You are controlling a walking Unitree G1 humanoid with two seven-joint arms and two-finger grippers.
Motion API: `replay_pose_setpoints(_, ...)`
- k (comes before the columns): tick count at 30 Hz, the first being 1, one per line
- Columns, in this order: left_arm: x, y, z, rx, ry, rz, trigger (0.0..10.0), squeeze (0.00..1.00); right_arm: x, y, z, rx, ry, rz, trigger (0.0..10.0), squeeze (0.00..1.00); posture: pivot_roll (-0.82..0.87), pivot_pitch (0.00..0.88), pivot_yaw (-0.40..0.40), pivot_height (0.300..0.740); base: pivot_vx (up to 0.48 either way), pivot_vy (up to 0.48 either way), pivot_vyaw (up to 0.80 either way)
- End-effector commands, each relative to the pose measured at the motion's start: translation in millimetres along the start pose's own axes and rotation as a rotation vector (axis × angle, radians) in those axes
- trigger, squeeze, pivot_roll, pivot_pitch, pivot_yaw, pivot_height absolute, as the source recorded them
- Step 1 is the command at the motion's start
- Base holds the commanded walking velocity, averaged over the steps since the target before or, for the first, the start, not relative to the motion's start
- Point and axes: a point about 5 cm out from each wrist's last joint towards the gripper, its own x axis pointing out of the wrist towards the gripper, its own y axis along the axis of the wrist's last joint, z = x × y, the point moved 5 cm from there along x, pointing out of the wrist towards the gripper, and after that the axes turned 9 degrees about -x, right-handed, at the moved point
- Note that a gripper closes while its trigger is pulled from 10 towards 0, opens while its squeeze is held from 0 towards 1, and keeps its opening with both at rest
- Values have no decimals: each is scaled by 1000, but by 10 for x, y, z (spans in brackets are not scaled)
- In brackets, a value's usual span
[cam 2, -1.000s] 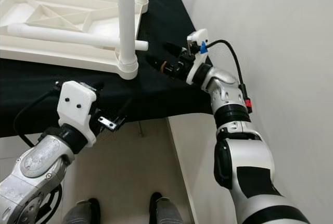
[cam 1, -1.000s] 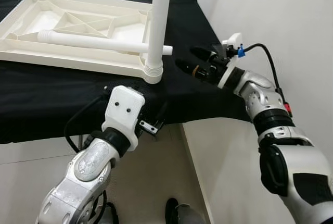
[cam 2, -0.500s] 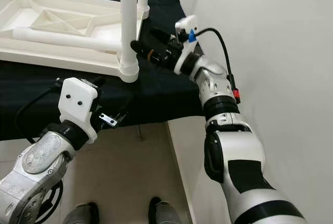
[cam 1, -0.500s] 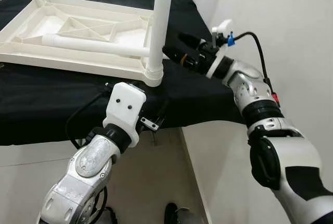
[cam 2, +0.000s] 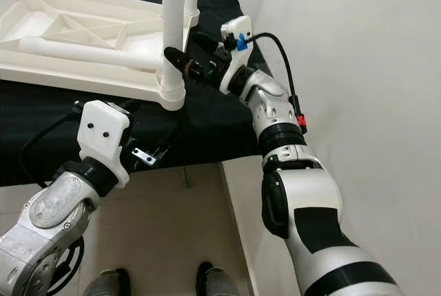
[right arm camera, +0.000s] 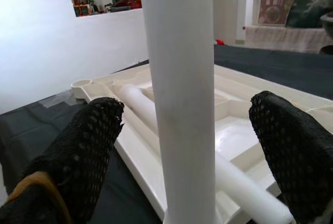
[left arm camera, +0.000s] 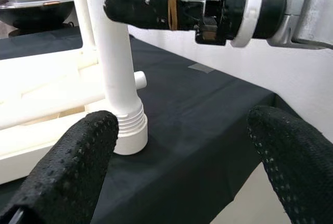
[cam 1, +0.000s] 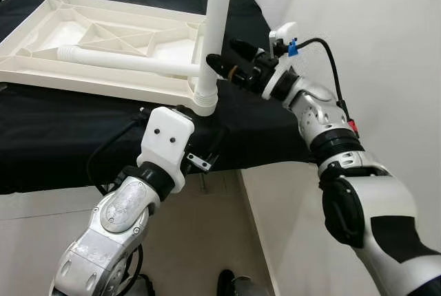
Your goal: Building children table
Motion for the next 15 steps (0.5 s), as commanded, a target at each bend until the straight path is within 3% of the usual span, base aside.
replay_pose_setpoints(1,-27,35,64,-4,-16,11,10000,0,20,-33,-2,-11,-16,-17,10000,0,101,182,-133,740,0,0,0)
replay_pose_setpoints(15,-29,50,126,-16,-24,14,10000,0,171,39,-69,1,-17,0,10000,0,100,192,-146,740,0,0,0)
